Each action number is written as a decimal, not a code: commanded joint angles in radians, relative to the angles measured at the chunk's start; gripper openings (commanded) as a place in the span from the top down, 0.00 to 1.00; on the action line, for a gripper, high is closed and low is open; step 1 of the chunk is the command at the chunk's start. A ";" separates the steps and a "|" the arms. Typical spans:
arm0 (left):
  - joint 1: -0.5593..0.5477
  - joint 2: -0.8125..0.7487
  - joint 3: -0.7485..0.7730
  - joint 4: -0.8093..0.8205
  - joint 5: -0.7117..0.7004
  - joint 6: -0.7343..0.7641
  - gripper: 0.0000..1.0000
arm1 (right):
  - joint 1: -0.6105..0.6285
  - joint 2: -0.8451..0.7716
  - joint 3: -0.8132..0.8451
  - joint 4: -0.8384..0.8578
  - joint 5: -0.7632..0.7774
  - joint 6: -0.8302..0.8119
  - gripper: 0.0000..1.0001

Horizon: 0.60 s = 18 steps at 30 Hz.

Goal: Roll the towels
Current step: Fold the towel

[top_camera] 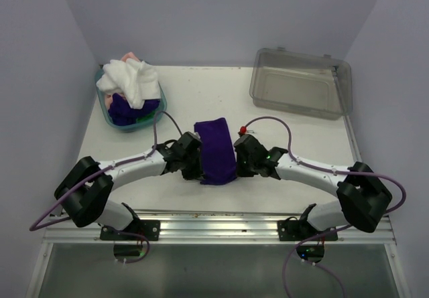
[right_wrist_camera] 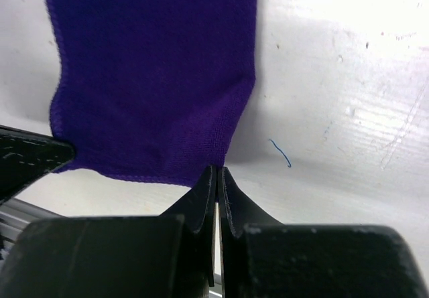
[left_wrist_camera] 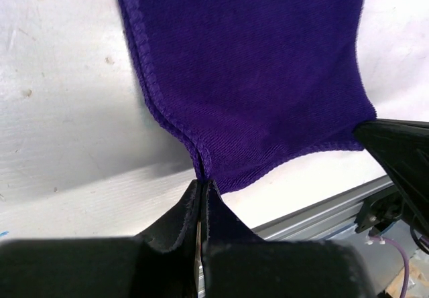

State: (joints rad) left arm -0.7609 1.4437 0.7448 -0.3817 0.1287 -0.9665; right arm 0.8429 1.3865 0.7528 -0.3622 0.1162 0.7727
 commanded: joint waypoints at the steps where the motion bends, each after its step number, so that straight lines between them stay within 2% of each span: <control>1: 0.014 -0.034 0.060 -0.039 -0.046 0.014 1.00 | -0.007 0.012 0.072 -0.014 0.054 -0.029 1.00; 18: 0.169 0.075 0.130 -0.011 -0.012 0.083 1.00 | -0.099 0.200 0.227 0.020 0.059 -0.082 1.00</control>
State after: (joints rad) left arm -0.6174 1.4971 0.8379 -0.4187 0.1047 -0.9192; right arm 0.7620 1.5635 0.9333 -0.3698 0.1478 0.7116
